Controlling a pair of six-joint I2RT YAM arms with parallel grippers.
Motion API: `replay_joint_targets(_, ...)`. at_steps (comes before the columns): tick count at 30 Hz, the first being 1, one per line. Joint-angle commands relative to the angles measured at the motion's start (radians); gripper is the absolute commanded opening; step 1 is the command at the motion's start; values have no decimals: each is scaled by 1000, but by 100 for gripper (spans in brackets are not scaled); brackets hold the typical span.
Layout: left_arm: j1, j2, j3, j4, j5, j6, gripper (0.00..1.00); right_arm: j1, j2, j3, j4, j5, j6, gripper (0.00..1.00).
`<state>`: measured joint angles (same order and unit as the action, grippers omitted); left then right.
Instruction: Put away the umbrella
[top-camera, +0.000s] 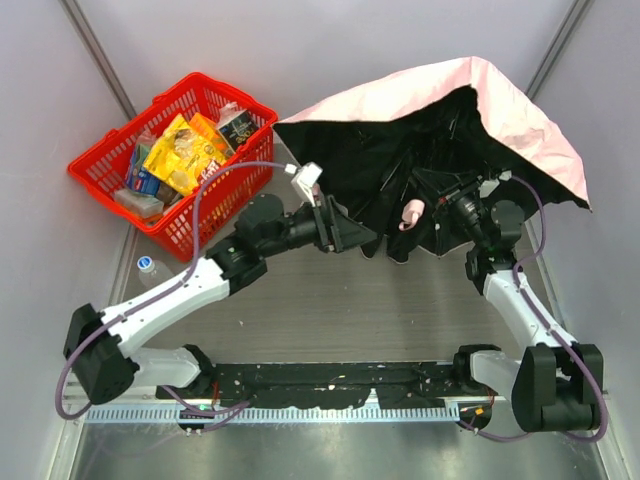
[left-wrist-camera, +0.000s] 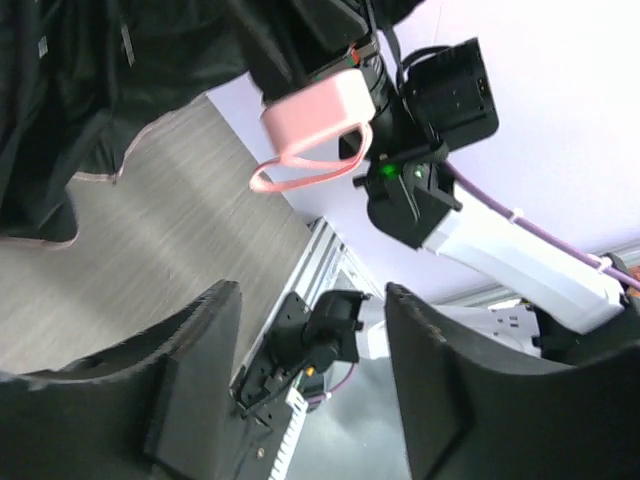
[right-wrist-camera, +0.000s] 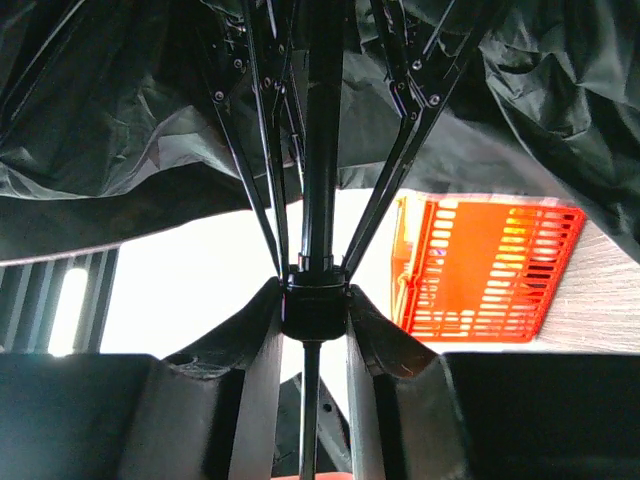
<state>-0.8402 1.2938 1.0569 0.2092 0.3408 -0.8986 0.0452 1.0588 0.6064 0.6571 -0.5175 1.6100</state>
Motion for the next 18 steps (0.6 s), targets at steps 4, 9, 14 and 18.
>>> replay_joint_targets(4,130,-111,37,-13,18,-53,88,-31,61,50,491,-226,160,1)
replay_joint_targets(9,191,-45,184,-108,-103,-78,84,-31,9,21,512,-249,179,1)
replay_joint_targets(14,269,8,225,-2,-70,-128,76,-31,-51,39,435,-269,142,1)
replay_joint_targets(18,268,76,271,108,53,-178,64,-30,-88,59,337,-273,87,1)
